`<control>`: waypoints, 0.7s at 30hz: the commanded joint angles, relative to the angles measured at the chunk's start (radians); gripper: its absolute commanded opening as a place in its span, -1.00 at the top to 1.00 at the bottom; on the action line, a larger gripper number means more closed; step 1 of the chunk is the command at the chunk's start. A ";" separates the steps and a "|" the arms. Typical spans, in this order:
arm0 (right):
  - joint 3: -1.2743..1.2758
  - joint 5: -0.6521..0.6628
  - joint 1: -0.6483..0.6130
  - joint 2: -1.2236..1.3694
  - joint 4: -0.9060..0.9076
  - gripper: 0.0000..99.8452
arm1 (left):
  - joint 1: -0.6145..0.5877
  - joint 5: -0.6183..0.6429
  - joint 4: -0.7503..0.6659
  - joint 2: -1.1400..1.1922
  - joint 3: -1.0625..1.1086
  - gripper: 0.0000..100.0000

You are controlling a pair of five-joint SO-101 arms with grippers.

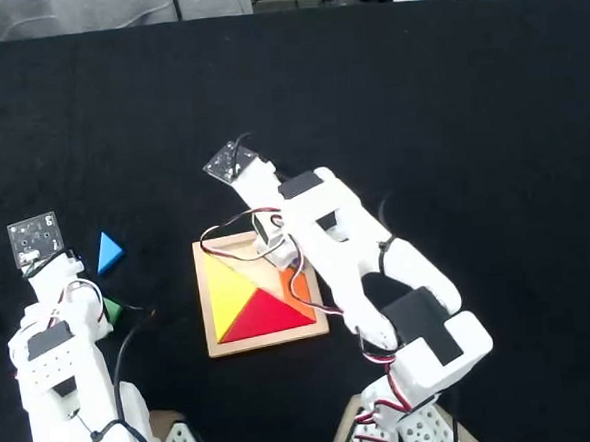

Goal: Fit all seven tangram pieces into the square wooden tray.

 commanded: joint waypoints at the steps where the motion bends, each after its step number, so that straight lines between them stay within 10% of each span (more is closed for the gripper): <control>1: -0.007 -0.002 -0.012 -0.067 -0.002 0.45 | 0.013 -0.005 0.002 -0.012 -0.042 0.93; 21: -0.007 0.054 0.018 -0.248 0.044 0.46 | 0.013 -0.005 0.002 -0.012 -0.042 0.93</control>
